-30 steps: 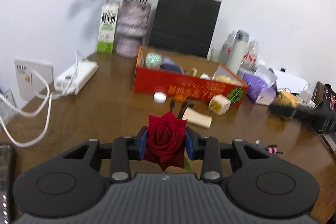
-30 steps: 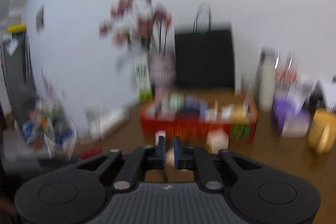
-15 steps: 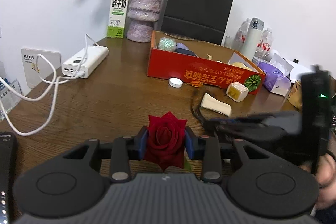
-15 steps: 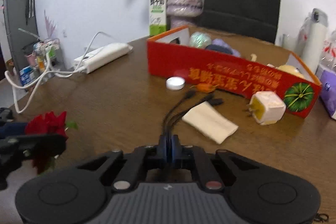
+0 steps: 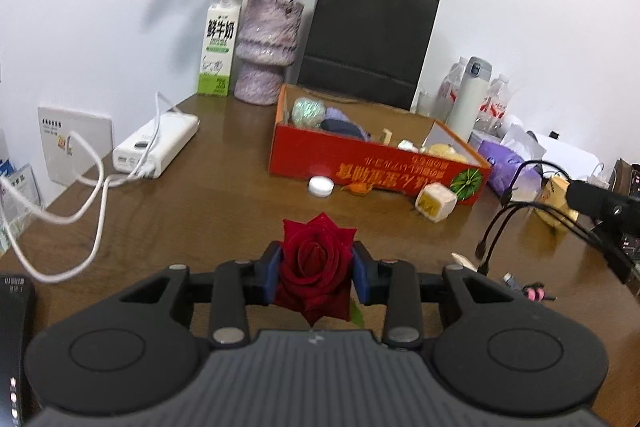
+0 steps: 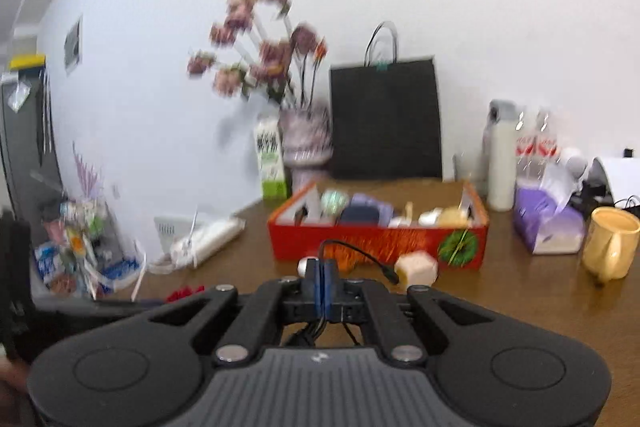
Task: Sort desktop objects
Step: 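Carry the rose and cable into the cardboard box and open both grippers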
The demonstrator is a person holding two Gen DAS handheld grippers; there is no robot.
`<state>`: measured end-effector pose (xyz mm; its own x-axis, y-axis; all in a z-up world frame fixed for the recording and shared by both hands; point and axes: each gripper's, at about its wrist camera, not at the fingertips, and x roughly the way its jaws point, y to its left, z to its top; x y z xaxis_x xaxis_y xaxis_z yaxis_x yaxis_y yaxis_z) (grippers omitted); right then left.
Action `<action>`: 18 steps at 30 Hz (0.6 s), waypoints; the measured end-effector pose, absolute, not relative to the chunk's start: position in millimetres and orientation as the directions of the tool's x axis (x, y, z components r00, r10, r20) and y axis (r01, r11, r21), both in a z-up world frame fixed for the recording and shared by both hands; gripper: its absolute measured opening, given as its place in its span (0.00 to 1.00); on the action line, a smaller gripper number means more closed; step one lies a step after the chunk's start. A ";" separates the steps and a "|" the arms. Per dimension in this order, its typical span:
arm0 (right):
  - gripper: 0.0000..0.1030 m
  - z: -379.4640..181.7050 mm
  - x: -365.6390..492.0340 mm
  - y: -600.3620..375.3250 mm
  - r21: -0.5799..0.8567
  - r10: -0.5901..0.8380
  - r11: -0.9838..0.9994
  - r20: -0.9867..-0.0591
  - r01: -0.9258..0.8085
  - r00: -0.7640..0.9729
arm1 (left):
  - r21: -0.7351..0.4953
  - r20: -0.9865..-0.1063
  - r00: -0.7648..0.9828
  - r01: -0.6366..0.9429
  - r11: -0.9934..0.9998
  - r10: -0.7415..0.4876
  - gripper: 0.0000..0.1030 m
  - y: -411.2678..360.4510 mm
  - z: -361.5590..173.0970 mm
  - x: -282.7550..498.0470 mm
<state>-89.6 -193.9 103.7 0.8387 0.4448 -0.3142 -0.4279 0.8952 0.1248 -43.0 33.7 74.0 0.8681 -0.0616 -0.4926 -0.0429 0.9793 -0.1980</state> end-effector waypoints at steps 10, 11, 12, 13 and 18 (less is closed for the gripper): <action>0.01 182.4 -4.8 -203.8 0.078 0.432 0.902 -0.163 -0.425 0.887 | -0.169 -0.419 0.906 -0.019 0.985 -0.054 0.35 38.0 152.4 66.1; 0.01 191.4 11.6 -201.6 0.063 0.428 0.904 -0.151 -0.424 0.891 | -0.177 -0.426 0.902 -0.012 0.984 -0.065 0.35 40.5 160.6 85.9; 0.01 199.7 30.1 -197.9 0.043 0.421 0.907 -0.142 -0.419 0.896 | -0.187 -0.437 0.894 0.011 0.982 -0.093 0.35 43.8 166.7 109.1; 0.01 205.6 47.7 -192.6 0.022 0.408 0.912 -0.136 -0.409 0.903 | -0.205 -0.444 0.890 0.009 0.979 -0.101 0.35 47.1 169.1 129.4; 0.01 193.7 152.4 -163.2 0.010 0.399 0.915 -0.180 -0.404 0.899 | -0.165 -0.526 0.849 -0.043 0.985 -0.051 0.36 48.6 151.0 237.5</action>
